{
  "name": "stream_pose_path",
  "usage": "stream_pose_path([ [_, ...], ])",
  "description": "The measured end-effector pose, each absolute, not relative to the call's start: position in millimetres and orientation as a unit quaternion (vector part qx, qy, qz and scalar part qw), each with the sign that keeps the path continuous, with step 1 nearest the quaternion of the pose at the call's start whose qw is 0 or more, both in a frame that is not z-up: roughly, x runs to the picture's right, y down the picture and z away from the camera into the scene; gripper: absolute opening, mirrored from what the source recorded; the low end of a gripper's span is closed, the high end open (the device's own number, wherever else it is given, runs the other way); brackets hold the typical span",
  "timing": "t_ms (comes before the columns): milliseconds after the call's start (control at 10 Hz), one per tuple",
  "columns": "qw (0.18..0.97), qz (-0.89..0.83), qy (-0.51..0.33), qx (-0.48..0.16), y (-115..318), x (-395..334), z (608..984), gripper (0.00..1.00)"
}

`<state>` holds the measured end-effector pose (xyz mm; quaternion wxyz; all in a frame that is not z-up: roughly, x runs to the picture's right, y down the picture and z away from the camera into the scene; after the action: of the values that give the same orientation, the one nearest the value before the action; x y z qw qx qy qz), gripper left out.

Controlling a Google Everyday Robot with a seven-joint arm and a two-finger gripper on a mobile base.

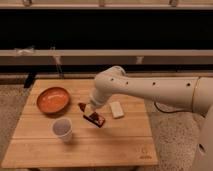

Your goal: Place the pepper in the ceramic cup

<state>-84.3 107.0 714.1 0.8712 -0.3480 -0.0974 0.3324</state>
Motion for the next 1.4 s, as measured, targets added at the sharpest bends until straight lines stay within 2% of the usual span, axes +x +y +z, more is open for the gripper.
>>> stream_pose_path([
  [700,0.875,0.237,-0.188,-0.378,122,-155,672,0.0],
  [1400,0.868,0.19,-0.227,-0.399,121,-206,668,0.0],
])
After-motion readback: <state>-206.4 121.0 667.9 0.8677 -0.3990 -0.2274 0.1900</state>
